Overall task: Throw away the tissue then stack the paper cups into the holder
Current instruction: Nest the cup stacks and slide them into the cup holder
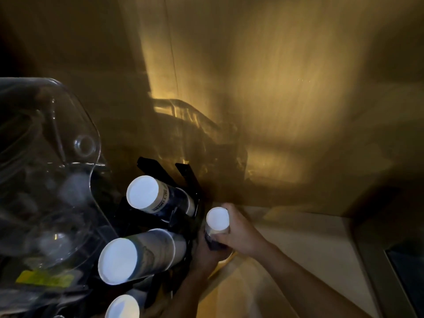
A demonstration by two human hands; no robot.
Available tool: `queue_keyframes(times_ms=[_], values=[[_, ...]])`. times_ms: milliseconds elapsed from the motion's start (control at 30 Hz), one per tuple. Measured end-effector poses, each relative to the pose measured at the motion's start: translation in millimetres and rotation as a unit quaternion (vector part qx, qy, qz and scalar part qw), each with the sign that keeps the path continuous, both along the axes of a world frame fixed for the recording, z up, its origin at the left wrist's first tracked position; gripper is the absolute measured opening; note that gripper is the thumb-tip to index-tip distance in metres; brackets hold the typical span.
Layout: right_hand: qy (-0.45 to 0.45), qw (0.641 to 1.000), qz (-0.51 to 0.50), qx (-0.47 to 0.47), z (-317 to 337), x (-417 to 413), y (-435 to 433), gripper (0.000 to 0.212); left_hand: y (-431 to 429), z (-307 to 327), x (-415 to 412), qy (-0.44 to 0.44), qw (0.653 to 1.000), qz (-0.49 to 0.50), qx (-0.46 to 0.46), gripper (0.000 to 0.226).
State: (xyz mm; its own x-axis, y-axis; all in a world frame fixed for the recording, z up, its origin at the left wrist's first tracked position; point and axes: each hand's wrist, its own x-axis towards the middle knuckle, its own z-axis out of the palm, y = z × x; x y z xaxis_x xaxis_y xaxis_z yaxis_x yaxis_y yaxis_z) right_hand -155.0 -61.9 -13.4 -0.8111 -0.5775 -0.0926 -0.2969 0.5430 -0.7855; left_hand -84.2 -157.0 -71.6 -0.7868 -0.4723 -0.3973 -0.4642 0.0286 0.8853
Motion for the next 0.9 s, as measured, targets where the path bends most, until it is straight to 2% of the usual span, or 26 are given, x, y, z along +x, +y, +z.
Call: queue_keyframes(times_ms=[100,233,333,500,600,700,833,900], values=[[-0.013,0.999,-0.021,-0.027,-5,5,2,0.073,-1,-11,6,0.016,0.998,0.019,0.062,0.119],[-0.019,0.996,-0.038,-0.072,0,8,12,0.064,-1,-11,8,0.013,0.998,0.009,0.064,0.112],[-0.033,0.989,-0.066,-0.125,7,8,17,0.063,3,-1,9,0.027,0.997,0.005,0.076,0.099],[0.003,0.985,-0.080,-0.152,30,12,24,0.064,13,22,12,0.079,0.994,-0.031,0.070,0.075],[0.060,0.976,-0.097,-0.185,56,13,27,0.064,16,48,14,0.130,0.990,-0.028,0.040,0.077],[0.107,0.965,-0.087,-0.222,88,17,27,0.063,14,80,19,0.211,0.974,-0.032,0.079,0.088],[0.142,0.956,-0.050,-0.252,133,27,25,0.066,9,129,37,0.272,0.956,-0.003,0.111,0.055],[0.174,0.943,-0.040,-0.281,155,34,22,0.062,5,152,47,0.293,0.949,0.029,0.111,0.046]])
